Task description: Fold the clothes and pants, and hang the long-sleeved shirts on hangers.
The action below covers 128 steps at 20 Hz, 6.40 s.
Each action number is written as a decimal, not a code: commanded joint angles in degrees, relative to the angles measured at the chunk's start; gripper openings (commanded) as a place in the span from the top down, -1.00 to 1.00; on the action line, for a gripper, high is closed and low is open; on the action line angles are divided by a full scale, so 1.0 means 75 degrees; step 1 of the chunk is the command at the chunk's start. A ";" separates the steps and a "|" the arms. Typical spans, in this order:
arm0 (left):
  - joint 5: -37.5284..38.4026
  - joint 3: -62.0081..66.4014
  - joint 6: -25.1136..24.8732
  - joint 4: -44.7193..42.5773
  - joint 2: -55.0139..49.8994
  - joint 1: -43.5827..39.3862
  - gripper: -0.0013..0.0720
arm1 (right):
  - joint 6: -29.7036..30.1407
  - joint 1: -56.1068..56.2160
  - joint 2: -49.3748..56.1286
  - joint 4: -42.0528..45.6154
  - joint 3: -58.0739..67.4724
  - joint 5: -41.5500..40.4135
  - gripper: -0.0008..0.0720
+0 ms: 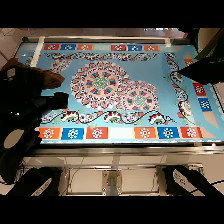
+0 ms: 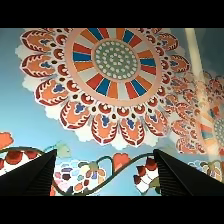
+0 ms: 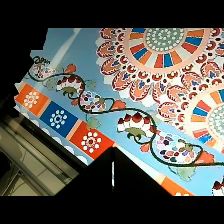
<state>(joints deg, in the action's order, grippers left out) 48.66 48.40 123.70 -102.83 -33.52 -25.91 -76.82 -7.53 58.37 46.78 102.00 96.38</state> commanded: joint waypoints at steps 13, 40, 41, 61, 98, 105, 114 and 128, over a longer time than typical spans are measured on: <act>-0.0134 0.0003 0.0000 0.0026 -0.0283 0.0006 -0.95 | 0.1786 0.0006 0.0000 0.0224 0.0023 -0.0440 0.79; 0.0962 0.0239 -0.1472 -0.2911 -0.1116 0.4919 -0.94 | 0.1466 0.0009 0.0017 -0.0565 -0.0015 -0.2906 0.79; 0.0752 0.0306 -0.1478 -0.2911 -0.1139 0.5811 -0.94 | 0.1276 0.0009 0.0035 -0.0440 -0.0017 -0.2425 0.79; -0.0463 0.2049 -0.6100 0.7224 -0.6968 1.1913 -0.95 | 0.0271 0.1373 0.2165 -0.0466 -0.0015 -0.2530 -0.52; -0.1926 0.9882 -0.6312 0.9381 -1.1788 -0.3436 0.92 | -0.0029 -0.3022 0.2025 0.3995 0.1542 -0.1000 -0.50; -0.1868 0.9570 -0.6190 0.9372 -1.1820 -0.2632 -0.98 | 0.0195 -0.3019 0.2669 0.2943 0.1539 -0.0877 -0.50; 0.4838 0.8110 -0.5808 0.7764 -0.8807 0.2398 -0.94 | 0.0137 -0.1358 0.0341 0.1926 -0.4943 -0.1113 -0.36; 0.3270 0.1131 -0.5802 0.4596 -0.3354 0.4899 -0.94 | -0.3095 0.2521 0.0976 0.3500 -0.7335 -0.5097 -0.90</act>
<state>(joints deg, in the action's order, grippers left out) 74.76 61.69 80.16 -66.78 -63.37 8.60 -91.70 9.43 63.86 67.81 47.13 61.10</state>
